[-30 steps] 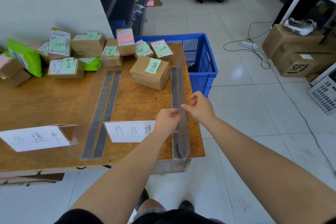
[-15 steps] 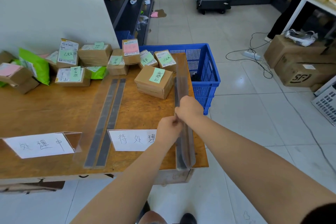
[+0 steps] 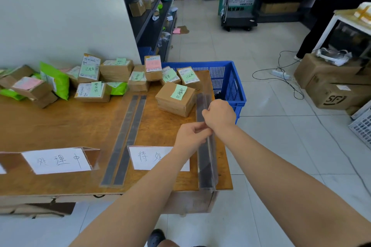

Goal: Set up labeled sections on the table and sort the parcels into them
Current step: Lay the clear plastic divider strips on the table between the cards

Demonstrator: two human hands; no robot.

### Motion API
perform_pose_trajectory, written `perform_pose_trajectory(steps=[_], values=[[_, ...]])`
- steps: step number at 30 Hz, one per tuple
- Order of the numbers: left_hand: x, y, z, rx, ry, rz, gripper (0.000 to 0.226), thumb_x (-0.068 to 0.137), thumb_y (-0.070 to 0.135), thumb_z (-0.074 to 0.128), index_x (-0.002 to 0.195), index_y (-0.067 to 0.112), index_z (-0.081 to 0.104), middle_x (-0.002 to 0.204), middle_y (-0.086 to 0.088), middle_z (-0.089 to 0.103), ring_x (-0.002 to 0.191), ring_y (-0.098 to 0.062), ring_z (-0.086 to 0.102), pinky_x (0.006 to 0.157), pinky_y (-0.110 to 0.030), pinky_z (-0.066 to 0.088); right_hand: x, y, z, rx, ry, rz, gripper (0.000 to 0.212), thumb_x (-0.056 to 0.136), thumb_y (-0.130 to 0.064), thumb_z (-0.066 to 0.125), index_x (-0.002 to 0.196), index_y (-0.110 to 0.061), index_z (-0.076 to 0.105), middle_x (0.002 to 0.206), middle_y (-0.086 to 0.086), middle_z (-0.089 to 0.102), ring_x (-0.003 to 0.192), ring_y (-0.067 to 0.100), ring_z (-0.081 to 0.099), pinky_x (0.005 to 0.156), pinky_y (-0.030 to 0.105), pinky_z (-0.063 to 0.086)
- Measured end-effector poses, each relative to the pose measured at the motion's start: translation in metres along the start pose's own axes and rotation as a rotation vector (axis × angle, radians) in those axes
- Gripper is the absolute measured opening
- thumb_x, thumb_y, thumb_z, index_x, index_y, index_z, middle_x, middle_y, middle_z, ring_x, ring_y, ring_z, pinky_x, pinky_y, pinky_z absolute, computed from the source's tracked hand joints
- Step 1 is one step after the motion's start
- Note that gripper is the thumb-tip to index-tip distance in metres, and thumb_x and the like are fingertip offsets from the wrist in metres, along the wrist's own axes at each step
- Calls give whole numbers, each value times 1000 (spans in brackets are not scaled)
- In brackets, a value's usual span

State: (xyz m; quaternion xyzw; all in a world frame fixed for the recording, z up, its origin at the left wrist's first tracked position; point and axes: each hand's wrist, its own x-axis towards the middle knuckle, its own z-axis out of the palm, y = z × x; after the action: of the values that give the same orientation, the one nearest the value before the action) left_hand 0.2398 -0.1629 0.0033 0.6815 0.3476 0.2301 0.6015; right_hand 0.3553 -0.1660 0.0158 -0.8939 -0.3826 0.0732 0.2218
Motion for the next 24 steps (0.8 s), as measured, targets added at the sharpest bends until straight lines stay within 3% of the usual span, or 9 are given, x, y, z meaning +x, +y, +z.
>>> perform_pose_trajectory(steps=[4,8,12,18,21,24], values=[[-5,15,-5,-2,23,51,21,84,17,61,82,36,69,74,12,67,69,0,58,61,-11,49,-3,-13,-18,80,21,-6,24,88,-19,52,66,-10,46,74,9,53,69,26,52,58,29,39],[-12,29,-16,-22,35,71,23,84,18,61,105,23,70,77,24,68,76,4,63,59,-5,47,-11,-28,-32,151,74,-40,22,87,-19,52,67,-8,52,68,9,54,64,27,53,56,28,39],[-20,38,-35,-44,38,144,23,82,17,63,99,32,69,76,34,67,79,18,60,56,1,42,-23,-49,-45,253,153,-86,22,86,-20,54,68,-8,60,68,7,61,65,22,58,56,29,42],[-31,52,-86,70,114,202,21,82,28,66,98,41,67,74,42,61,80,17,59,66,-5,40,-43,-103,-57,449,154,-116,45,84,-11,53,43,-19,36,44,-4,36,45,10,35,46,22,25],[-46,55,-126,105,143,245,24,81,31,66,105,35,67,82,38,61,83,16,58,70,-5,38,-55,-143,-53,517,151,-114,48,83,-8,54,41,-20,33,40,-6,31,40,7,30,42,17,23],[-64,58,-171,169,174,259,29,83,28,64,112,29,66,99,24,66,94,5,61,81,-14,44,-69,-189,-43,469,162,-147,42,84,-10,54,45,-17,39,46,-2,35,45,9,33,39,13,26]])
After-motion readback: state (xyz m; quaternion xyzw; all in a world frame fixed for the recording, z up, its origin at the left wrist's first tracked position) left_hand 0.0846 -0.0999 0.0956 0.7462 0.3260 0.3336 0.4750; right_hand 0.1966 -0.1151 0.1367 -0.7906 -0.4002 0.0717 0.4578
